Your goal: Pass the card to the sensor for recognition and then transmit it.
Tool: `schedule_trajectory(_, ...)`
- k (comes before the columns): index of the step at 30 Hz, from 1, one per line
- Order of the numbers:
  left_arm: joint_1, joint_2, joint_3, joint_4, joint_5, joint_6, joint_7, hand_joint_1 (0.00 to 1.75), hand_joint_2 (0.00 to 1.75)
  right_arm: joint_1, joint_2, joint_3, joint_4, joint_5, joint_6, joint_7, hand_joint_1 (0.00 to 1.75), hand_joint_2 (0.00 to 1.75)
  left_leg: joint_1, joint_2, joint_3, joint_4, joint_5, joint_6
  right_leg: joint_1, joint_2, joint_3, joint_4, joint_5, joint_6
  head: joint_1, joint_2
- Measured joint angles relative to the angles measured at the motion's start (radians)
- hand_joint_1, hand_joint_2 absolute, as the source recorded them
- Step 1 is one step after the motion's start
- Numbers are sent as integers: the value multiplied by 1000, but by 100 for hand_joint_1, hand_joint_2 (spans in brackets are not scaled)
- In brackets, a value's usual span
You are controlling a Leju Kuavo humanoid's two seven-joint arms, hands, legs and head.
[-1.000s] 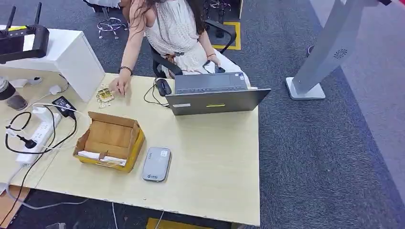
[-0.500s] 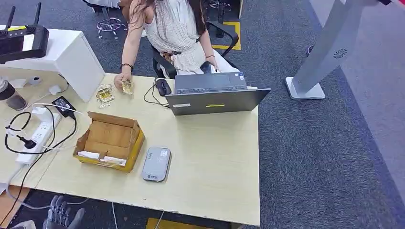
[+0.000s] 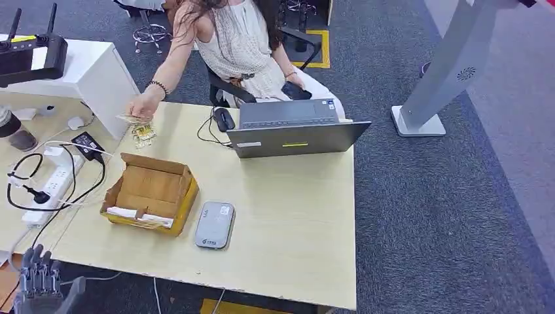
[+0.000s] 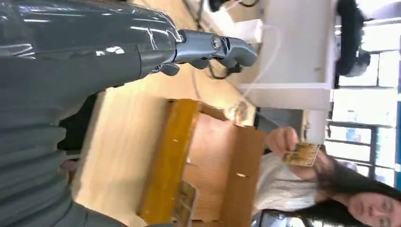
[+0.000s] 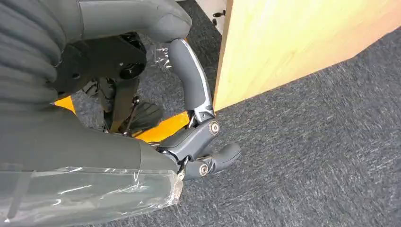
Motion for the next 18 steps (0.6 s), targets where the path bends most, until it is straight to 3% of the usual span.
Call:
schedule_trajectory(7,35,-21,-123,-178,-18,102,-27,0,175,-10,5,-47,1,27,8,-20,0,175,0,0,0,0,0,0,0,0,0,0,0,0,0,0)
schedule_trajectory(12,12,-6,-187,-201,-129,229,-17,0,175,-19,5,-50,7,45,8,-28,0,175,0,0,1,0,0,0,0,0,0,0,0,0,0,0)
schedule_trajectory(18,-41,30,-249,-197,-281,351,42,0,175,-32,5,-50,24,64,3,-28,0,175,0,0,1,0,1,0,0,0,0,0,0,0,0,0)
